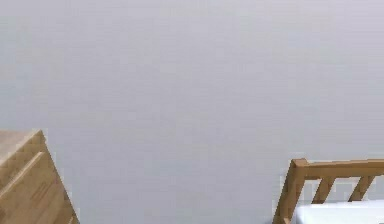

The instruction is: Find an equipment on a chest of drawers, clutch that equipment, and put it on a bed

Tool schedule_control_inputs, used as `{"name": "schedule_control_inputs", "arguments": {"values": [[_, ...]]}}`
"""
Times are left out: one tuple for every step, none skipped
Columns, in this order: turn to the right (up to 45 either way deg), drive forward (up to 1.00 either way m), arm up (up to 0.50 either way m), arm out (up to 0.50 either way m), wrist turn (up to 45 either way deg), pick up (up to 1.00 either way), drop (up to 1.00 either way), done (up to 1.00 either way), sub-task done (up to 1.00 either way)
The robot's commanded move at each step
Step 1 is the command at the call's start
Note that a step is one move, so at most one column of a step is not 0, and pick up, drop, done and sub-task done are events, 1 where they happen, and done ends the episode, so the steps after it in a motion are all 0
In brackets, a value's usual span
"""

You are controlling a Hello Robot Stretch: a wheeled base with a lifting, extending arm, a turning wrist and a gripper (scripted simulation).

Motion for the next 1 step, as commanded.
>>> {"name": "schedule_control_inputs", "arguments": {"values": [[-45.0,0.00,0.00,0.00,0.0,0.00,0.00,0.00,0.00]]}}
